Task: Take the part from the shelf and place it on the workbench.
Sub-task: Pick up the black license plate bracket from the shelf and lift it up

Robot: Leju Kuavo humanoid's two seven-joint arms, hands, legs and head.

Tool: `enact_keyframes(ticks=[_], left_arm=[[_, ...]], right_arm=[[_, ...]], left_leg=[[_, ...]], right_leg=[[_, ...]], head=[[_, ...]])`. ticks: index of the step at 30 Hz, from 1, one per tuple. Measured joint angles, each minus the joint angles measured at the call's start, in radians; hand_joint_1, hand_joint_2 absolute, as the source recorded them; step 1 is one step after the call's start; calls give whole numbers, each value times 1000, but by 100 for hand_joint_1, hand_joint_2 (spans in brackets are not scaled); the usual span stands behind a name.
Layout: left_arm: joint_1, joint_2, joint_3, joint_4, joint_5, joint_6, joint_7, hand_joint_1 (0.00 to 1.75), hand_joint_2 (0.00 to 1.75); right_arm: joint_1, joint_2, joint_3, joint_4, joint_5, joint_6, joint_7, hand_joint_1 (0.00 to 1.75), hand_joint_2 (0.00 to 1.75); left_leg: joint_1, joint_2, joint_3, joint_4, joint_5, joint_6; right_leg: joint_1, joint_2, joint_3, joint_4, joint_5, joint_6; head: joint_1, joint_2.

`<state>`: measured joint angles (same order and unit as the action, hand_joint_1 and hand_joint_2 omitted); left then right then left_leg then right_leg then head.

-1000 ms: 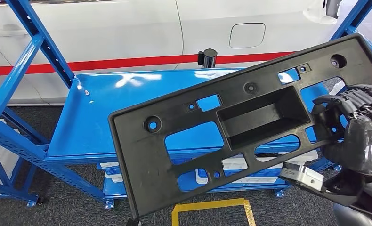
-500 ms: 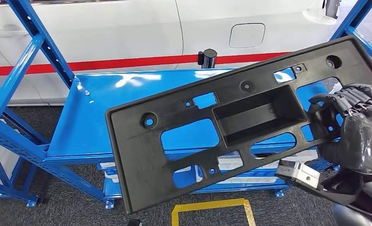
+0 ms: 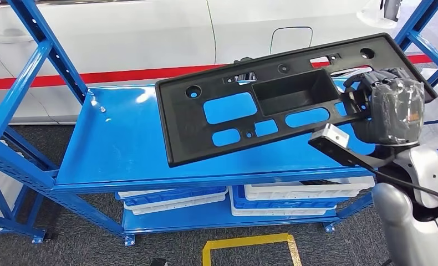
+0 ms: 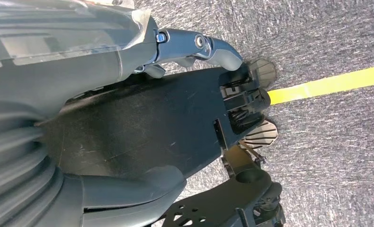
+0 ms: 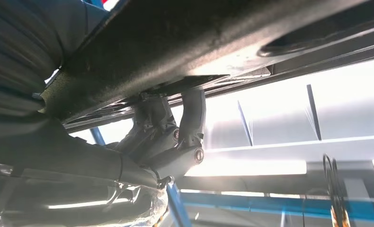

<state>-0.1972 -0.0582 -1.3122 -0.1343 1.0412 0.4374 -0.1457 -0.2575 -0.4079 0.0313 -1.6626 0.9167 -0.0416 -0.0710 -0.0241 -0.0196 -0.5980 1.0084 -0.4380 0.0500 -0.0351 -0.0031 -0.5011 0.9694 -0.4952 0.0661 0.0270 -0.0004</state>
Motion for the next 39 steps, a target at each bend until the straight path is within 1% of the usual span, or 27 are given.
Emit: enact_keyframes(ticks=[4, 6, 7, 9, 10, 11, 12, 13, 14, 15, 16, 17, 18, 20, 21, 22, 25, 26, 27, 28, 30, 31, 32, 34, 36, 37, 39], left_arm=[[-3, 1, 0, 0, 19, 1, 0, 0, 175], [-4, 1, 0, 0, 31, 3, 2, 0, 175], [-5, 2, 0, 0, 36, 4, 4, 0, 175], [-5, 2, 0, 0, 41, 4, 8, 0, 175], [-5, 2, 0, 0, 43, 4, 10, 0, 175], [-5, 2, 0, 0, 44, 3, 13, 0, 175], [-6, 3, 0, 0, 45, 3, 16, 0, 175], [-7, 3, 0, 0, 47, 4, 19, 0, 175], [-9, 4, 0, 0, 50, 4, 23, 0, 175], [-10, 5, 0, 0, 53, 5, 26, 0, 175], [-11, 7, 1, 0, 56, 7, 28, 0, 175], [-12, 9, 1, 0, 59, 8, 29, 0, 175], [-12, 11, 1, 0, 62, 11, 29, 0, 175], [-12, 15, 1, 0, 70, 17, 29, 0, 175], [-13, 17, 2, 0, 74, 20, 29, 0, 175], [-13, 18, 3, 0, 78, 23, 28, 0, 175], [-19, 21, 8, -1, 86, 27, 25, 0, 175], [-21, 22, 10, -1, 88, 28, 25, 0, 175], [-21, 22, 12, -1, 90, 30, 25, 0, 175], [-19, 23, 13, -1, 93, 32, 25, 0, 175], [-13, 26, 14, 0, 96, 37, 26, 0, 175], [-10, 27, 14, 0, 98, 40, 27, 0, 175], [-7, 29, 14, 0, 99, 41, 27, 0, 175], [-5, 32, 15, 0, 106, 45, 27, 0, 175], [-4, 35, 17, 0, 117, 51, 26, 0, 175], [-2, 36, 19, 0, 124, 54, 25, 0, 175], [4, 37, 24, 0, 135, 57, 21, 0, 175]], right_arm=[[-98, 14, 54, 117, 1, -4, -2, 175, 175], [-149, 24, 81, 171, 5, -8, -4, 175, 175], [-174, 31, 96, 199, 8, -11, -4, 175, 175], [-216, 46, 123, 257, 13, -18, -2, 175, 175], [-231, 54, 135, 281, 15, -21, 1, 175, 175], [-242, 63, 144, 303, 16, -25, 4, 175, 175], [-251, 70, 153, 322, 17, -28, 7, 175, 175], [-260, 76, 159, 336, 16, -32, 9, 175, 175], [-269, 82, 165, 348, 15, -36, 9, 175, 175], [-278, 86, 170, 359, 13, -40, 9, 175, 175], [-285, 90, 174, 368, 10, -44, 7, 175, 175], [-292, 94, 177, 379, 6, -47, 4, 175, 175], [-298, 98, 180, 389, 2, -48, 0, 175, 175], [-312, 110, 188, 409, -4, -50, -8, 175, 175], [-320, 117, 192, 419, -6, -51, -13, 175, 175], [-330, 124, 196, 429, -8, -54, -17, 175, 175], [-358, 143, 202, 466, -19, -62, -24, 175, 175], [-366, 148, 204, 480, -24, -64, -25, 175, 175], [-372, 152, 207, 492, -27, -64, -26, 175, 175], [-377, 155, 209, 501, -30, -65, -26, 175, 175], [-389, 160, 212, 515, -35, -67, -28, 175, 175], [-397, 161, 213, 521, -39, -69, -30, 175, 175], [-404, 163, 213, 527, -42, -72, -32, 175, 175], [-417, 167, 214, 540, -48, -76, -38, 175, 175], [-429, 172, 216, 558, -54, -77, -48, 175, 175], [-439, 175, 218, 569, -57, -77, -53, 175, 175], [-466, 186, 222, 603, -63, -77, -61, 175, 175]], left_leg=[[-5, 1, 1, -4, 3, 13], [0, 4, 6, -16, 12, 25], [3, 7, 8, -21, 15, 30], [3, 10, 8, -22, 17, 33], [3, 10, 8, -22, 17, 33], [3, 10, 8, -22, 17, 32], [3, 9, 8, -20, 17, 32], [4, 8, 8, -18, 16, 30], [5, 7, 7, -14, 14, 26], [5, 5, 3, -9, 12, 21], [4, 4, -1, -3, 11, 15], [2, 3, -5, 2, 11, 10], [1, 2, -9, 4, 12, 5], [2, 3, -15, 11, 9, -3], [4, 6, -22, 26, -6, -10], [6, 10, -34, 58, -34, -17], [15, 18, -94, 239, -144, -35], [17, 19, -101, 280, -159, -37], [19, 19, -92, 286, -156, -36], [20, 19, -62, 249, -134, -33], [19, 18, 23, 115, -84, -21], [17, 16, 58, 55, -70, -16], [13, 15, 75, 20, -66, -12], [5, 14, 78, 0, -65, -6], [5, 17, 73, -12, -48, 5], [7, 19, 68, -18, -37, 13], [8, 24, 50, -22, -19, 23]], right_leg=[[-7, 0, -1, -2, 2, 12], [-8, 0, -17, 26, -15, 11], [-8, 0, -38, 69, -36, 6], [-5, 0, -107, 208, -89, -4], [-3, 0, -139, 272, -105, -4], [-2, 0, -160, 306, -107, 0], [-3, 0, -161, 298, -91, 8], [-4, 0, -142, 249, -60, 19], [-7, -1, -112, 175, -27, 28], [-6, 0, -81, 111, 0, 31], [-5, 2, -61, 68, 17, 29], [-3, 4, -52, 49, 22, 23], [1, 6, -52, 51, 23, 15], [-4, 6, -61, 50, 26, 3], [-7, 6, -65, 50, 29, -5], [-10, 5, -70, 49, 34, -14], [-5, 2, -86, 50, 45, -35], [-2, 0, -91, 50, 49, -38], [0, -1, -95, 50, 52, -41], [2, -1, -98, 50, 55, -41], [5, -1, -101, 50, 61, -37], [7, -1, -103, 50, 65, -32], [7, -2, -105, 50, 69, -26], [6, -4, -110, 48, 81, -12], [3, -5, -120, 54, 76, -6], [4, -4, -133, 74, 57, -8], [6, -2, -177, 180, -11, -20]], head=[[0, 0], [0, 0], [1, 0], [2, 0], [2, 0], [1, 0], [1, 0], [1, 0], [1, 0], [1, 0], [1, 0], [0, 0], [0, 0], [-1, 0], [-2, 0], [-3, 0], [-4, 0], [-4, 0], [-4, 0], [-4, 0], [-4, 0], [-4, 0], [-4, 0], [-4, 0], [-4, 0], [-3, 0], [-2, 0]])
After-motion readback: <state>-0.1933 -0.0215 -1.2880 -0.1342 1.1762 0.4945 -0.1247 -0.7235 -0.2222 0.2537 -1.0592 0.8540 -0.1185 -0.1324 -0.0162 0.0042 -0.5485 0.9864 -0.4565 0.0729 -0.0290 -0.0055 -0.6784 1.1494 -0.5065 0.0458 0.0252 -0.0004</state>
